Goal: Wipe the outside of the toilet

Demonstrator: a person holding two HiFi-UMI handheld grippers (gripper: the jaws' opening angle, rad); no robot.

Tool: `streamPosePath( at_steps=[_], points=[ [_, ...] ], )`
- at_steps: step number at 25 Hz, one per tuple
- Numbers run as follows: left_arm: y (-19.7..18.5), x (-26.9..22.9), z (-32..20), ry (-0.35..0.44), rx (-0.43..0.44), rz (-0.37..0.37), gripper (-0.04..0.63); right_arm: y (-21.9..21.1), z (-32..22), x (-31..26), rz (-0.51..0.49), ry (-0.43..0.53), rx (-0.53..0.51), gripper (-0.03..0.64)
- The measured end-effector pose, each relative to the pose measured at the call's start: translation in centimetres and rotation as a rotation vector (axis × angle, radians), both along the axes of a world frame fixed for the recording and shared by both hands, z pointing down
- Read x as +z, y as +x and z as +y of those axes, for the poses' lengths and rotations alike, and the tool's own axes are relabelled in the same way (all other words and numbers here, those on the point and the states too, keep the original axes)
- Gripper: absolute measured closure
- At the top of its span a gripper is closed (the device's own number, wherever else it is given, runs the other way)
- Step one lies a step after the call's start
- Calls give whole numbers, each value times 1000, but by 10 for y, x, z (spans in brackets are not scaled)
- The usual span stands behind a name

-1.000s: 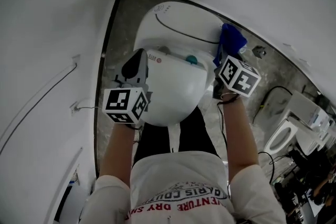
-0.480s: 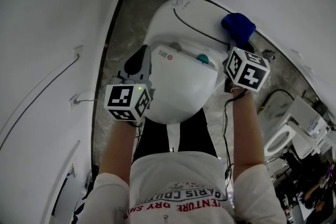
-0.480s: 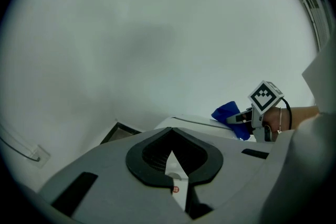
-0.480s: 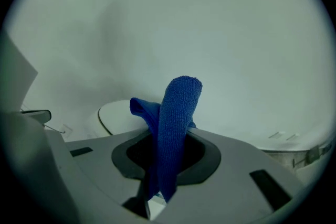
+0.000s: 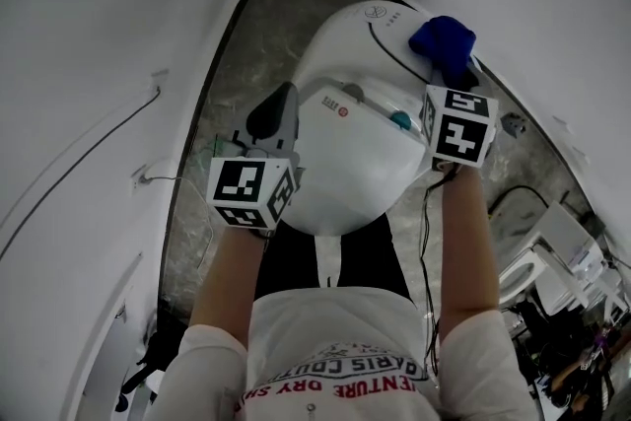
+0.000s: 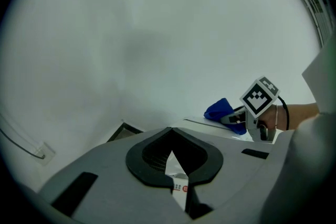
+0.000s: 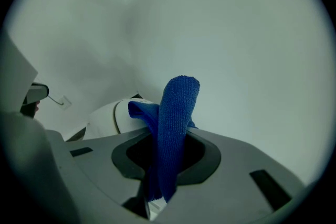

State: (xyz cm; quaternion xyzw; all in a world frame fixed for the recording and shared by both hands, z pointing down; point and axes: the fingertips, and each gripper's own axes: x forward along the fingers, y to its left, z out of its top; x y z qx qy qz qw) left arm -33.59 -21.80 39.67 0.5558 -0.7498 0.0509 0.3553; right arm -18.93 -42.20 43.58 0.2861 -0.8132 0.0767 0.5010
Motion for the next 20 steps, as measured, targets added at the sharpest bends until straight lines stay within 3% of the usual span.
streamPosePath(
  at_steps=[11, 20],
  points=[
    [-31, 26, 46, -16, -81, 18, 589, -73, 23, 10, 126, 90, -273, 540],
    [-41, 39, 72, 4, -136, 46, 589, -112, 44, 20, 218, 71, -418, 540]
  ],
)
